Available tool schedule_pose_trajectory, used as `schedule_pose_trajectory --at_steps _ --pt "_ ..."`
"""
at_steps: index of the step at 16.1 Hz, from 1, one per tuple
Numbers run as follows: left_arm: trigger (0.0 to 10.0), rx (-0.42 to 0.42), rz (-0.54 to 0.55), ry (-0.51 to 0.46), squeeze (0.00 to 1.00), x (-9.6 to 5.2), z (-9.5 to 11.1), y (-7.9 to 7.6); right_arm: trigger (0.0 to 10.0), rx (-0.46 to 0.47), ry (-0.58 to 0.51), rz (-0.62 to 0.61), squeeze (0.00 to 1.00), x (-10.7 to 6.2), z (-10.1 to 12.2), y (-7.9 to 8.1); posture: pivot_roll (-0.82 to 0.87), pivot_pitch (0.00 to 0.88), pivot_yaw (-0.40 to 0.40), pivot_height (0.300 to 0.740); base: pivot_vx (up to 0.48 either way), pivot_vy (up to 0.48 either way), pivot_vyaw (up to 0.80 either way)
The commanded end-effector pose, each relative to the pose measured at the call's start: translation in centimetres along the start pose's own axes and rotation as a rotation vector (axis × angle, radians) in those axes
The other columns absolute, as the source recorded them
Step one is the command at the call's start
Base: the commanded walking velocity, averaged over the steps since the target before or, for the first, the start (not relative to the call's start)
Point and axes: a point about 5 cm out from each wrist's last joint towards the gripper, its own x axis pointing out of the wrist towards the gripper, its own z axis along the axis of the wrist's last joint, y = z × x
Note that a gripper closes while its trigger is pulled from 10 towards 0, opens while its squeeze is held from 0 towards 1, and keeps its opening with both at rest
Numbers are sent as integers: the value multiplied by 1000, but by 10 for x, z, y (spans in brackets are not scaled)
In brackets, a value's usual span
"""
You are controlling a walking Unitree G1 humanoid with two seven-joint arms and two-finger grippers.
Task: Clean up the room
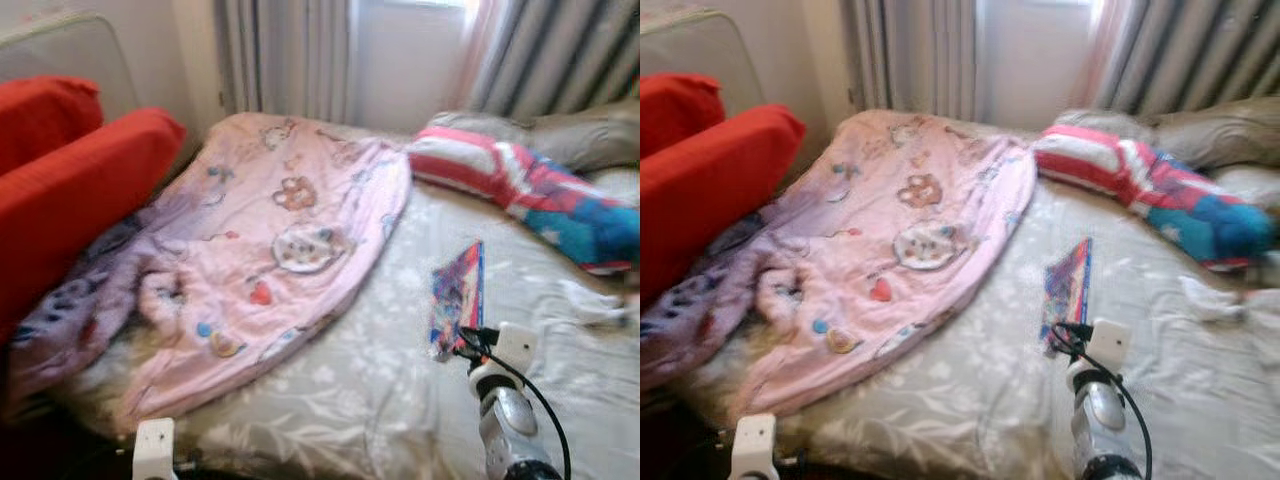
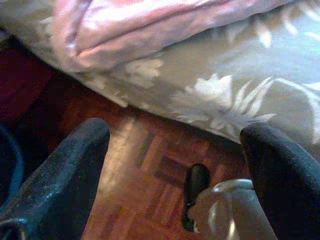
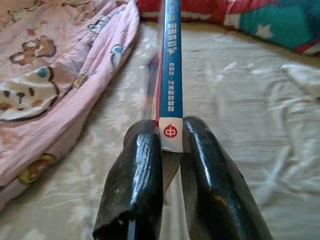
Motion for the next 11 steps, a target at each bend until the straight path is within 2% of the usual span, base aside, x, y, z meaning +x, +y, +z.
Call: schedule_pose_trajectory --at_steps 1,11 --pt "10000 3 2 9 0 0 -2 0 10000 -8 -59 -2 0 5 13 0 153 0 -59 740 0 -281 0" --pt "10000 5 4 -1 0 0 1 2 10000 18 -42 -34 0 3 9 -1 146 27 -45 740 0 -284 0"
